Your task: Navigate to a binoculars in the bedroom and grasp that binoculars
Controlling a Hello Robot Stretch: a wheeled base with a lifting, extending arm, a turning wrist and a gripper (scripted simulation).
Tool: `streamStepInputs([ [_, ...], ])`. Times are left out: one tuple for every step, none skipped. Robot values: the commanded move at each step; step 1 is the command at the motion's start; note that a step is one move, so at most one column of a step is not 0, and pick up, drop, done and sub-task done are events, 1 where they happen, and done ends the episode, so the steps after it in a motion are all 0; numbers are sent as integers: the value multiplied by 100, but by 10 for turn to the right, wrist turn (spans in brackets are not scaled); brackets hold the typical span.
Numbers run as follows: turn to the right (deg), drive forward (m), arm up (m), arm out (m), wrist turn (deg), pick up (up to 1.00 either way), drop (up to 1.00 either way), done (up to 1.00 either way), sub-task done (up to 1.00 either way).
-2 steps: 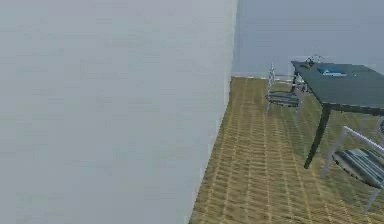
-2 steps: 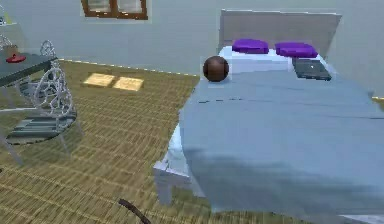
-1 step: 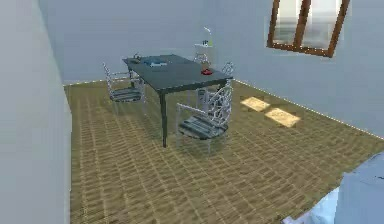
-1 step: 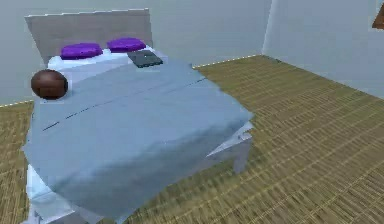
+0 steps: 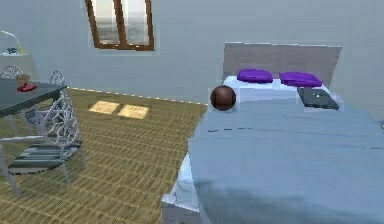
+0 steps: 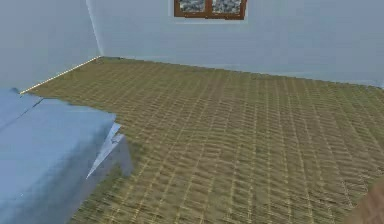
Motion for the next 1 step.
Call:
streamStepInputs([
  [150, 0, 0, 0, 0, 0, 0, 0, 0],
])
